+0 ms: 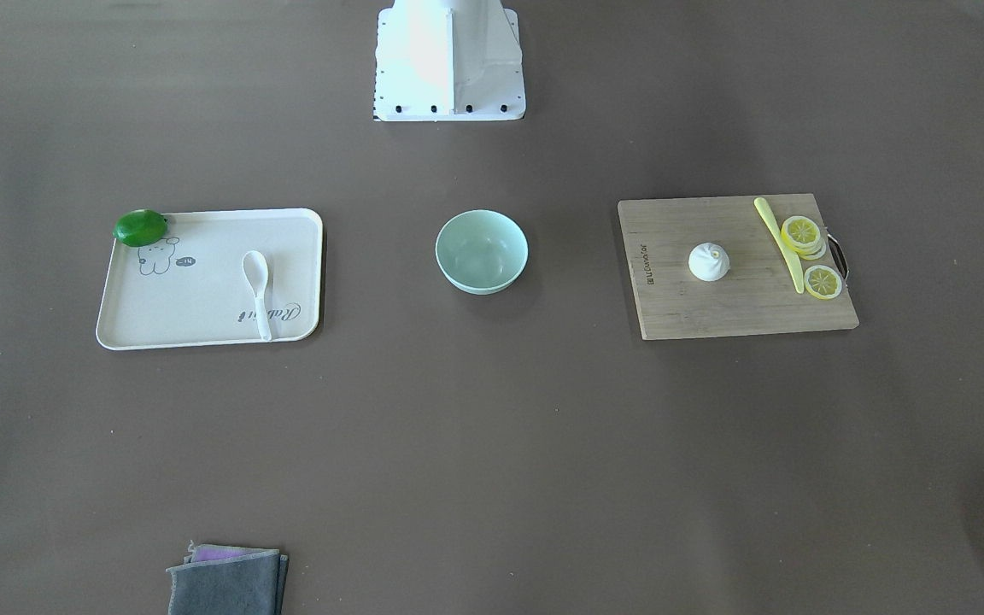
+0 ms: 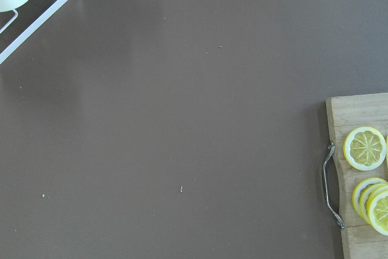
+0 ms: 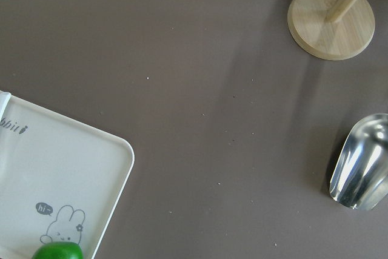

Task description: Put spoon and bun in bowl

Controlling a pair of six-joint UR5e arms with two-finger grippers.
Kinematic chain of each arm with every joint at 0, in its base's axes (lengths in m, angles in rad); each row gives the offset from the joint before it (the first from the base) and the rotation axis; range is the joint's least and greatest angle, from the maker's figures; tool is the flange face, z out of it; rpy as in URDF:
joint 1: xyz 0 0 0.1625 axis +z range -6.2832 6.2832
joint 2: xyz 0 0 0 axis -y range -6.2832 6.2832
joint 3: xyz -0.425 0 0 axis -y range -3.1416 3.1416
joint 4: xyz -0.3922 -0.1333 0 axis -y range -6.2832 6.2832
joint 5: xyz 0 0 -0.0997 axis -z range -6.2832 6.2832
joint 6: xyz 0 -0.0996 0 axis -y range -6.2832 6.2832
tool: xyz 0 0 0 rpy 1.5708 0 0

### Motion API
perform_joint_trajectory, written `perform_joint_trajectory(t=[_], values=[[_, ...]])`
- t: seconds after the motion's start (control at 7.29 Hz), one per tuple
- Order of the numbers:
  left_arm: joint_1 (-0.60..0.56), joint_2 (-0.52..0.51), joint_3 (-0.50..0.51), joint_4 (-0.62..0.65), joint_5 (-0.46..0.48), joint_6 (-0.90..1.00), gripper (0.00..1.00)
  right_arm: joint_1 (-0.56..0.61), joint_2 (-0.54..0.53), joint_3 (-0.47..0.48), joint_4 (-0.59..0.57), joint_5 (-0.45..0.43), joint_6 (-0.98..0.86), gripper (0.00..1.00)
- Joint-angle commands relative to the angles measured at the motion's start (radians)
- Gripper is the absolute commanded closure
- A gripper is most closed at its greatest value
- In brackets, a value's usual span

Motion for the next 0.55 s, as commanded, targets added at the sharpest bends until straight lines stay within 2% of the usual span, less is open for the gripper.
perform_joint_trajectory(t=[0.0, 0.27, 0.41], values=[[0.003, 0.0, 0.0, -0.003, 0.001, 0.002, 0.01, -0.005, 0.022, -0.002, 0.002, 0.005, -0.013, 0.0], [0.003, 0.0, -0.006, -0.043, -0.002, 0.002, 0.01, -0.016, 0.022, -0.002, 0.002, 0.007, -0.014, 0.0], [0.005, 0.0, -0.004, -0.073, -0.033, 0.002, 0.01, -0.02, 0.023, 0.001, 0.002, 0.007, -0.011, 0.0]])
